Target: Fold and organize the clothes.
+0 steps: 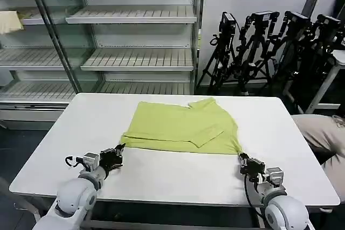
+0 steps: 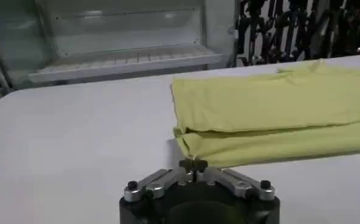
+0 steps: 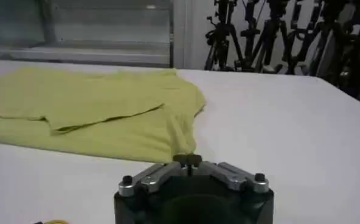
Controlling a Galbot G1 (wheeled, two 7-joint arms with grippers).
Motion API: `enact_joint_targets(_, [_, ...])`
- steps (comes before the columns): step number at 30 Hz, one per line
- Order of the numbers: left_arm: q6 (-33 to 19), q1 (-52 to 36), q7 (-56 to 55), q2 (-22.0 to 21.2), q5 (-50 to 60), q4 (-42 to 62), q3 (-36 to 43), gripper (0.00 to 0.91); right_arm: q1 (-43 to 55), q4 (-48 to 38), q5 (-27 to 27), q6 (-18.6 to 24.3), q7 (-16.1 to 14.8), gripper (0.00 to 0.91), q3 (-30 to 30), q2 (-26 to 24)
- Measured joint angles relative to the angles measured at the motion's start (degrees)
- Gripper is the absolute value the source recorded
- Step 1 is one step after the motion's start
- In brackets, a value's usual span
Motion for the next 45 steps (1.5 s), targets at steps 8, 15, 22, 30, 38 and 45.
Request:
enact_joint_targets(8, [-0.6,9.7,0.0,-0.2,0.5,-8.0,-4.0,0.01,-9.3,7.1,-2.1,1.5,-0.5,0.0,3.3,0.3])
enact_joint_targets(15, [-2.2,20.1,0.3,-0.8,0.4,-15.4,-9.0,0.806,-18.9,13.7,-4.8,3.2,-0.8,0.877,6.1,1.2])
enact_joint_targets(22, [-2.2,27.8,0.6,-1.9,1.7,-20.7,-13.6,0.907,-25.9,18.5,-7.5,4.4,-0.7,0.907,8.7,1.8])
enact_joint_targets(30, [-1.1,31.4,1.3,-0.9,2.8,-28.1,-17.9,0.907,-28.2,24.9,-7.5,4.3,-0.5,0.907,12.7,1.4])
enact_joint_targets(38, [-0.7,22.6,1.1,3.1,1.4,-25.1,-15.6,0.907,-12.3,16.9,-6.5,0.2,1.3,0.907,6.4,2.4])
enact_joint_targets(45, [-0.5,8.4,0.8,5.2,-0.7,-15.1,-7.9,0.907,9.7,1.8,-6.8,-2.2,3.1,0.907,-3.8,6.5])
